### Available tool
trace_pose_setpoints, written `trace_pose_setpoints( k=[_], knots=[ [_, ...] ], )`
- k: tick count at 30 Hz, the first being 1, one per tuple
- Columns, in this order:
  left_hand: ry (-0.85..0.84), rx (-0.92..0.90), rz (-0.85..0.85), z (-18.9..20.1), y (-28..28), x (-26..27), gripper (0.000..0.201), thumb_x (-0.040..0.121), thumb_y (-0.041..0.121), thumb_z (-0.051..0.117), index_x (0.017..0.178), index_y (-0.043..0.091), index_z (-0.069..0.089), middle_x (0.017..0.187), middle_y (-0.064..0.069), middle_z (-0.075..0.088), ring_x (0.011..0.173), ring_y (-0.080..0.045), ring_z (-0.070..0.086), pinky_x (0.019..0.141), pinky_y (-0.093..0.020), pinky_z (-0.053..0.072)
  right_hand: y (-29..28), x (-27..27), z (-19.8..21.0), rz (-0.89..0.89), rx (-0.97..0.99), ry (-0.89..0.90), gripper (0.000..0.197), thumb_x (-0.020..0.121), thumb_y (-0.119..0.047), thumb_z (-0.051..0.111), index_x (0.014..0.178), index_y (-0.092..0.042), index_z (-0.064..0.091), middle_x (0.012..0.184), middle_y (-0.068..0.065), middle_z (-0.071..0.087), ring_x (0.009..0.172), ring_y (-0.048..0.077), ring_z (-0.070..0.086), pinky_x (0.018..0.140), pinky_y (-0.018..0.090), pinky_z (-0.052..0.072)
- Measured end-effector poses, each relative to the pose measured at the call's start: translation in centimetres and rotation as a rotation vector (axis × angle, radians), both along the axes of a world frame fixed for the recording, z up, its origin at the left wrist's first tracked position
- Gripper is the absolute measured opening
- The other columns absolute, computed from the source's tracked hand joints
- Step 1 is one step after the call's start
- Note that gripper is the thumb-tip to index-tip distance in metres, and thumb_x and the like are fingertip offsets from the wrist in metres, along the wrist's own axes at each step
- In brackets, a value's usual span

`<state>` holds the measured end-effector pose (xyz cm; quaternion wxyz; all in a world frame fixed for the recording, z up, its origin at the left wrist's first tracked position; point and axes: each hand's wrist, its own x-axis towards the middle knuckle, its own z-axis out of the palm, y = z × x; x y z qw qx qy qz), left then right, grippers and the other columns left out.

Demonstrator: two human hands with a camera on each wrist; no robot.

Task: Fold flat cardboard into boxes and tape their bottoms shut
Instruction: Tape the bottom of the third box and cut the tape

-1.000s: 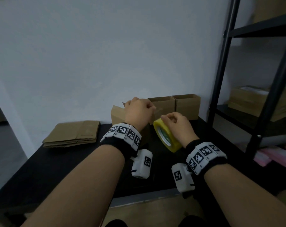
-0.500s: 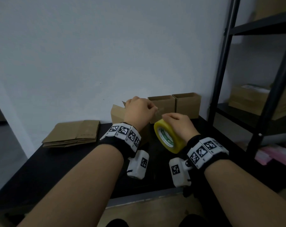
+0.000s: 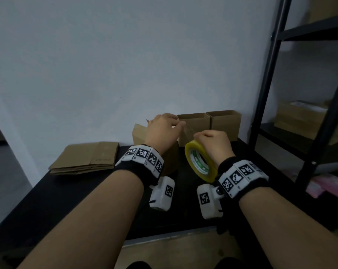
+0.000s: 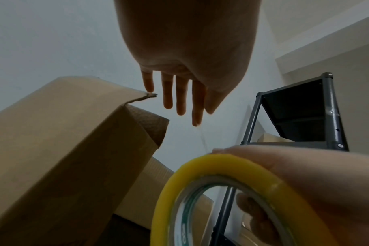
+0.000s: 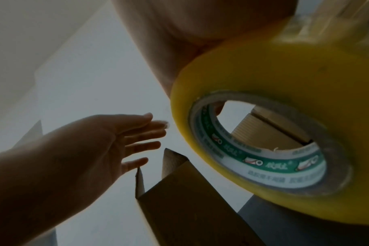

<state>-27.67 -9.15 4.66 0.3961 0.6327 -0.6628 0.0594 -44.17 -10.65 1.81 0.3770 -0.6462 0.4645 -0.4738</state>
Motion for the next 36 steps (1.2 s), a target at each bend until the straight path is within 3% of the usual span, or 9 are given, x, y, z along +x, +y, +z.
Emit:
trace_pose_setpoints(
  k=[7,11,17,19,21,24,26,33,36],
  knots=[
    [0.354,-0.048,-0.004,0.2,-0.1,1.9,0.043,0.098,0.014,0.037,0.140,0.023,0.046,0.143,0.000,0.046,0.132,-0.017,0.040,0.112,-0.036,0.030,-0.9,1.7,1.6,-0.054,-0.110,0.135,0.019,0.093,-0.027,0.060,0.091,-0.017,0.076,0.085,-0.007,0.069,0.087,0.014,0.063,0.083,0.033,0.052],
    [0.119,0.043,0.071,0.1,-0.5,5.8,0.059,0.087,-0.006,0.039,0.136,0.023,0.051,0.151,-0.002,0.038,0.142,-0.022,0.026,0.118,-0.038,0.020,-1.5,1.7,1.7,-0.063,-0.108,0.187,0.018,0.093,-0.027,0.060,0.088,-0.019,0.076,0.081,-0.010,0.067,0.086,0.014,0.063,0.082,0.033,0.051],
    [-0.081,0.372,0.118,-0.9,-1.1,7.4,0.047,0.100,0.020,0.027,0.136,0.046,0.042,0.160,0.009,0.011,0.148,-0.021,-0.001,0.116,-0.060,0.005,-1.9,2.3,1.7,-0.062,-0.084,0.233,0.017,0.091,-0.028,0.062,0.089,-0.020,0.077,0.092,-0.006,0.071,0.091,0.015,0.064,0.085,0.034,0.051],
    [-0.007,0.395,0.109,-1.0,-1.0,7.4,0.044,0.097,0.018,0.029,0.125,0.044,0.051,0.159,0.009,0.017,0.148,-0.023,0.003,0.116,-0.060,0.004,-1.9,2.4,1.6,-0.059,-0.077,0.226,0.017,0.090,-0.027,0.063,0.084,-0.020,0.077,0.088,-0.006,0.071,0.089,0.016,0.064,0.084,0.033,0.052],
    [0.039,0.399,0.081,-1.4,-0.9,7.4,0.038,0.090,0.014,0.033,0.109,0.041,0.053,0.149,0.004,0.035,0.141,-0.027,0.022,0.114,-0.058,0.016,-1.8,2.5,1.6,-0.053,-0.072,0.213,0.017,0.089,-0.026,0.064,0.080,-0.020,0.077,0.083,-0.006,0.071,0.087,0.016,0.064,0.083,0.032,0.052],
    [0.114,0.370,0.053,-1.9,-0.7,7.3,0.029,0.089,0.013,0.038,0.102,0.033,0.054,0.124,-0.004,0.054,0.110,-0.025,0.046,0.095,-0.038,0.038,-1.6,2.6,1.6,-0.044,-0.075,0.211,0.018,0.089,-0.024,0.064,0.079,-0.018,0.077,0.081,-0.005,0.071,0.085,0.016,0.064,0.083,0.034,0.053],
    [0.147,0.343,0.049,-2.0,-0.5,7.1,0.028,0.090,0.013,0.038,0.104,0.027,0.058,0.118,-0.005,0.057,0.099,-0.021,0.048,0.082,-0.030,0.037,-1.6,2.6,1.5,-0.041,-0.072,0.213,0.019,0.088,-0.024,0.064,0.077,-0.018,0.077,0.080,-0.005,0.071,0.083,0.016,0.064,0.082,0.035,0.053],
    [0.122,0.298,0.069,-2.1,0.6,7.4,0.032,0.096,0.025,0.047,0.123,0.026,0.064,0.133,0.004,0.057,0.123,-0.017,0.049,0.094,-0.022,0.034,-1.5,2.4,1.4,-0.034,-0.051,0.235,0.016,0.089,-0.026,0.063,0.080,-0.022,0.076,0.080,-0.009,0.068,0.085,0.015,0.063,0.080,0.032,0.050],
    [0.086,0.256,0.138,-2.3,1.3,6.9,0.029,0.095,0.032,0.048,0.109,0.023,0.072,0.117,0.004,0.066,0.112,-0.019,0.057,0.088,-0.023,0.041,-1.4,2.7,1.3,-0.028,-0.046,0.236,0.017,0.089,-0.026,0.063,0.077,-0.022,0.076,0.081,-0.007,0.070,0.085,0.016,0.064,0.083,0.035,0.052]
  ],
)
